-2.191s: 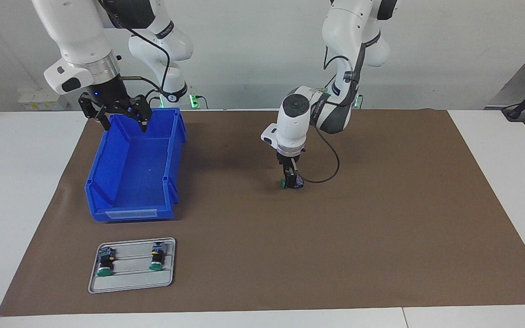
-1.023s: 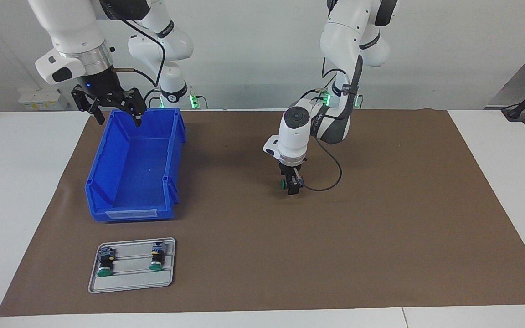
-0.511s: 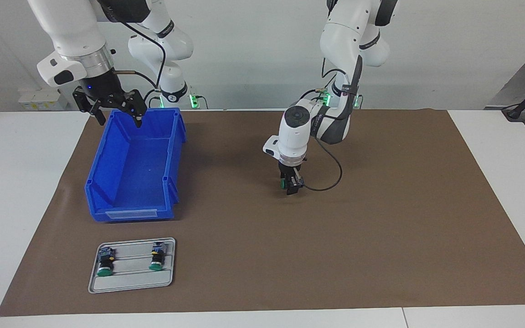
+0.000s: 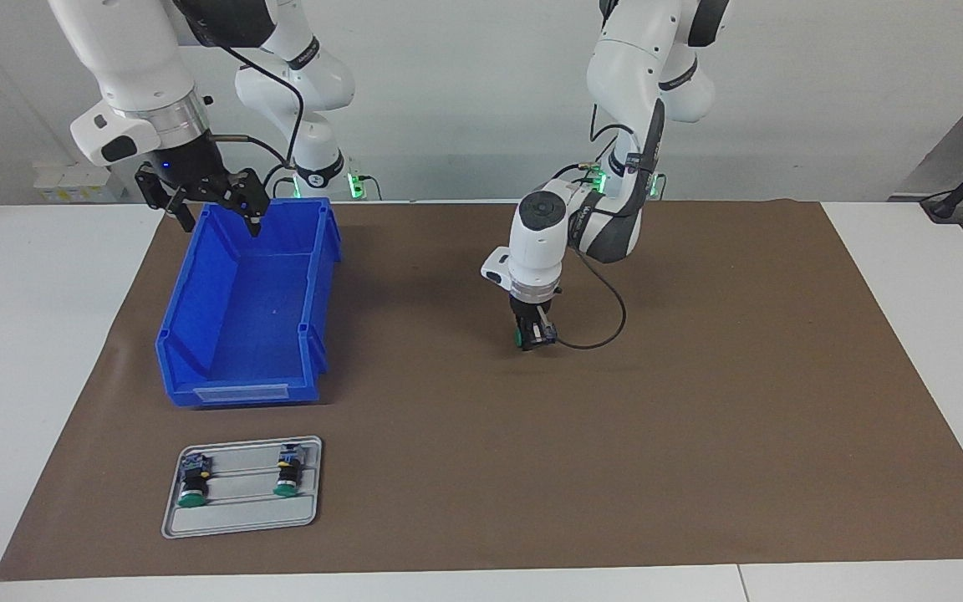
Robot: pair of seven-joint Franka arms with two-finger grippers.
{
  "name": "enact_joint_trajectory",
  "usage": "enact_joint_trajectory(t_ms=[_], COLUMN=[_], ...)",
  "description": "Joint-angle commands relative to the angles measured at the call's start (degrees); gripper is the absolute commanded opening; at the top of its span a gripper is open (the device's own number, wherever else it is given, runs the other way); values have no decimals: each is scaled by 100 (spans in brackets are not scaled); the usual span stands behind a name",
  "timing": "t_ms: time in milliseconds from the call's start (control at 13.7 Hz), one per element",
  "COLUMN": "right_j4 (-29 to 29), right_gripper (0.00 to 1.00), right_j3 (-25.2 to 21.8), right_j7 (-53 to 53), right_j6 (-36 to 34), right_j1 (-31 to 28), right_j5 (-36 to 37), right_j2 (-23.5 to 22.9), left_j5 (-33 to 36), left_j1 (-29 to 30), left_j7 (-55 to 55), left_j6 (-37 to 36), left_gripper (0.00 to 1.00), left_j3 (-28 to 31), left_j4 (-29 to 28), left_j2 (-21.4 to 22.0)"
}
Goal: Place and press button with both arms
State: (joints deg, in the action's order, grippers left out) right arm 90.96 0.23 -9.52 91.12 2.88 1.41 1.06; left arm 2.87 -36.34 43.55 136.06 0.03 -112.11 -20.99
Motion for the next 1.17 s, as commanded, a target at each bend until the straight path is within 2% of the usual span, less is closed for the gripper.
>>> enact_joint_trajectory(t_ms=[0,219,438,803,1023,1096], right_j4=[88,88,88,88,88,88], right_gripper=[100,100,100,100,100,100], right_j3=[-23,-23,-23,-23,-14,-23], right_j7=[81,90,90,90,90,90], right_j6=[-7,-7,-7,-7,-7,-7], right_j1=[2,19,11,11,19,19], right_j5=[17,8,8,8,8,8], right_j2=[79,79,79,79,79,79], left_j5=[170,170,161,-146,-1198,-1419], left_j1=[4,4,135,969,1453,1672], left_j7=[-128,-145,-171,134,1038,1381], left_j6=[62,-157,-438,-1019,-1343,-1702], left_gripper=[26,15,11,11,11,11], left_j3=[76,111,138,77,120,129], left_j4=[40,163,391,532,602,716], left_j2=[16,7,103,998,1324,1377])
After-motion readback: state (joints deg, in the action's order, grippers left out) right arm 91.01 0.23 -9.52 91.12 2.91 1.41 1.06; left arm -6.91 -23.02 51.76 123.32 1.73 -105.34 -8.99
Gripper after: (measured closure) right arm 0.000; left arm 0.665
